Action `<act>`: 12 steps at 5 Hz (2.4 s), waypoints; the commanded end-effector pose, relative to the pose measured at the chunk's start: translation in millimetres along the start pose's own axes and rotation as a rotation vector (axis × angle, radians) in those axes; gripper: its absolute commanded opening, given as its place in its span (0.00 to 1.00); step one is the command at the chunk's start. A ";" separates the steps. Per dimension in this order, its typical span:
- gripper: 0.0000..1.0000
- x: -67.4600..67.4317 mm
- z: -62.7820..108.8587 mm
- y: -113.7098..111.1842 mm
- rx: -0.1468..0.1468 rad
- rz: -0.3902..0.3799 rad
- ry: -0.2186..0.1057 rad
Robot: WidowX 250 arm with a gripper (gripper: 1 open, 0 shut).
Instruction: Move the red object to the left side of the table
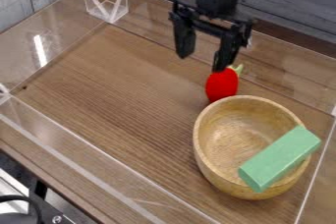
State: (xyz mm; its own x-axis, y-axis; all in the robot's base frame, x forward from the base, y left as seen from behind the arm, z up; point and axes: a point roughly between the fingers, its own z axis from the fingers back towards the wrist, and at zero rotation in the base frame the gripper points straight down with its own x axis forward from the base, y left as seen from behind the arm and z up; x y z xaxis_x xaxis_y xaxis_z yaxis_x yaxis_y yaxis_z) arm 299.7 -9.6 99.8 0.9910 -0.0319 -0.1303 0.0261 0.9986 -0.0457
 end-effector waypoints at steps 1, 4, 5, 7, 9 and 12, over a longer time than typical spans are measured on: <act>1.00 18.9 8.4 -3.8 -0.017 -0.029 -0.072; 1.00 42.1 -11.5 -12.0 -0.050 -0.005 -0.087; 1.00 37.1 -6.0 -8.6 -0.064 -0.032 -0.101; 1.00 24.9 12.5 -7.1 -0.078 -0.063 -0.130; 1.00 20.2 0.5 -15.6 -0.080 -0.075 -0.108; 1.00 39.7 -12.4 -34.6 -0.059 -0.156 -0.138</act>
State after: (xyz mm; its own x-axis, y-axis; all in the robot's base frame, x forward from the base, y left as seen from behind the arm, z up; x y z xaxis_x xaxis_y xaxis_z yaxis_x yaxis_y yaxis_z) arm 327.3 -45.6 66.1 0.9854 -0.1637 -0.0465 0.1569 0.9799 -0.1232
